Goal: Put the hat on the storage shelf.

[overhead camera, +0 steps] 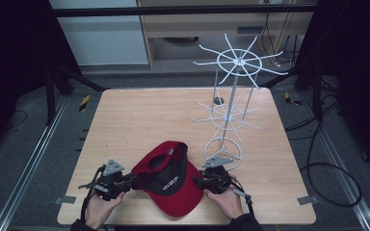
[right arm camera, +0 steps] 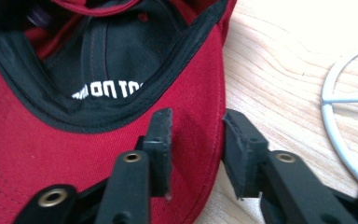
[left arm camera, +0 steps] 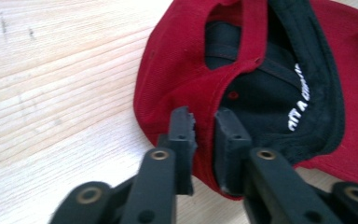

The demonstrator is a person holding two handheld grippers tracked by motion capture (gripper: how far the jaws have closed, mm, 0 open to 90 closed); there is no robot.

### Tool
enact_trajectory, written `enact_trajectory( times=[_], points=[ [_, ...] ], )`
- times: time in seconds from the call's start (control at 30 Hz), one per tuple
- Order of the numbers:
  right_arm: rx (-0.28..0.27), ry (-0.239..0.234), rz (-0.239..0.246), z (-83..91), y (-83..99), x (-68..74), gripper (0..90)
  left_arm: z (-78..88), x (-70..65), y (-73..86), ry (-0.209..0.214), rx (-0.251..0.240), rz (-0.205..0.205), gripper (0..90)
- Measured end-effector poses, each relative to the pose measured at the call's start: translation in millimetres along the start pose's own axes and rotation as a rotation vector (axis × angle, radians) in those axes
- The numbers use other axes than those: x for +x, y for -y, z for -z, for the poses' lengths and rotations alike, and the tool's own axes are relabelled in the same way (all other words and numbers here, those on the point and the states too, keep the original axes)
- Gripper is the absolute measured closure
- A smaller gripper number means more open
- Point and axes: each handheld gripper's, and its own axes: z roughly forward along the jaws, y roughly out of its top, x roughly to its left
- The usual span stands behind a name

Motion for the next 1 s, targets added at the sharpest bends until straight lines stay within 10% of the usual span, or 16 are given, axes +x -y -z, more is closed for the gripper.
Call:
enact_trajectory(
  times=[0.23, 0.43, 0.73, 1.0],
  points=[
    [-0.071, -0.107, -0.087, 13.5, -5.6, -5.9, 80.7, -6.0, 5.1, 0.7, -0.008, 0.029, 0.02, 85.6],
    [-0.172, -0.135, -0.025, 31.9, -19.0, 2.2, 86.3, -16.8, 5.9, -3.4, -0.015, 0.029, 0.035, 85.9],
    [-0.267, -0.044, 0.155, 45.4, -35.4, 25.0, 86.6, -42.1, 15.8, -16.9, 0.014, -0.04, 0.095, 86.1],
    [-0.253, 0.013, 0.139, 41.0, -31.1, 23.5, 86.6, -39.6, 18.1, -19.4, 0.043, -0.077, 0.089, 78.4]
  ],
)
